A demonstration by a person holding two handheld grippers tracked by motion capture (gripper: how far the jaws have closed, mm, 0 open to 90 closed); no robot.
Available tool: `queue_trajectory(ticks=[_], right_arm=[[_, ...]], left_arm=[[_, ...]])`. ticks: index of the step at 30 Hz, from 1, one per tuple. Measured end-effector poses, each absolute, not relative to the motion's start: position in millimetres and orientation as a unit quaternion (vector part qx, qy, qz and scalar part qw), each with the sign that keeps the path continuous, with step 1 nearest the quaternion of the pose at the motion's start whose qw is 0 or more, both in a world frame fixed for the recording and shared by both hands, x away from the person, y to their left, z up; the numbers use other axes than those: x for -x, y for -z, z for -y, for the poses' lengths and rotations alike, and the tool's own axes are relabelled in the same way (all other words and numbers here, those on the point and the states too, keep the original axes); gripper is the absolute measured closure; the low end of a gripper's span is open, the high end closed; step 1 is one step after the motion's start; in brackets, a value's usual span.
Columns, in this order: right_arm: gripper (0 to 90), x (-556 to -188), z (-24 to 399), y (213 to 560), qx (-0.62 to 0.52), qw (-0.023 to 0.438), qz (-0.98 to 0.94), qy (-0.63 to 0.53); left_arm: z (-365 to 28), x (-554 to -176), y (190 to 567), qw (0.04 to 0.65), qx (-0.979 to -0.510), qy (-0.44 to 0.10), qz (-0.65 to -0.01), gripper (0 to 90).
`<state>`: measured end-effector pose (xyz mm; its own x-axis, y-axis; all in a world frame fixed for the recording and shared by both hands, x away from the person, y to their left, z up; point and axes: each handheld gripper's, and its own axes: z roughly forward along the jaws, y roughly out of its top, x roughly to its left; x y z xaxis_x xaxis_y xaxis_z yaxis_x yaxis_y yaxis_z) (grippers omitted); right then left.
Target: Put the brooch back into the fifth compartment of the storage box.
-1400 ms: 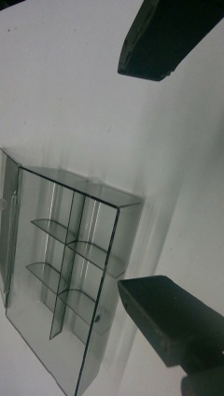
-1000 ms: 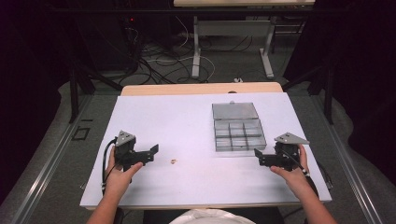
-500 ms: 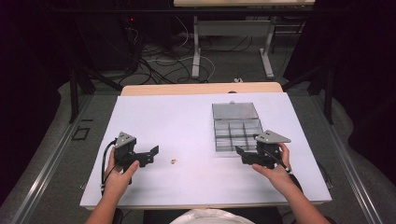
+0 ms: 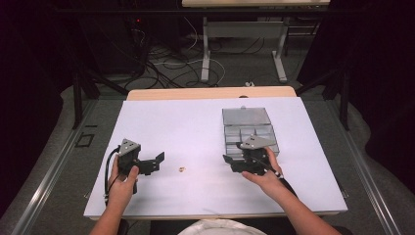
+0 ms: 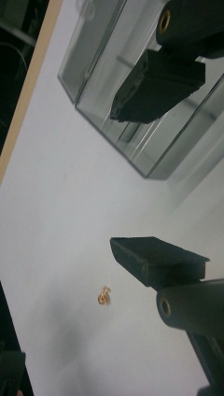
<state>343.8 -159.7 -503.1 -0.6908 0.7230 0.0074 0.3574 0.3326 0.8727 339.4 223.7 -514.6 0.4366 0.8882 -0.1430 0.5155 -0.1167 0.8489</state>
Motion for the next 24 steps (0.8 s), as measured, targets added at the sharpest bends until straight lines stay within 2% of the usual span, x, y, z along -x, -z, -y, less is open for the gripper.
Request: queue_trajectory(ticks=[4,14,24], right_arm=[[35.8,-347.2,142.1,506.4,-0.321,0.182,-0.804,-0.467],[36.5,-354.0,109.1,516.4,-0.274,0.163,-0.827,-0.463],[43.9,-363.6,77.4,524.0,-0.247,0.127,-0.835,-0.475]], left_arm=[[-225.1,-338.7,514.7,0.453,-0.717,-0.206,-0.488,0.4],[-224.2,-338.6,514.8,0.456,-0.718,-0.203,-0.485,0.4],[-225.4,-338.7,515.1,0.456,-0.719,-0.202,-0.484,0.4]])
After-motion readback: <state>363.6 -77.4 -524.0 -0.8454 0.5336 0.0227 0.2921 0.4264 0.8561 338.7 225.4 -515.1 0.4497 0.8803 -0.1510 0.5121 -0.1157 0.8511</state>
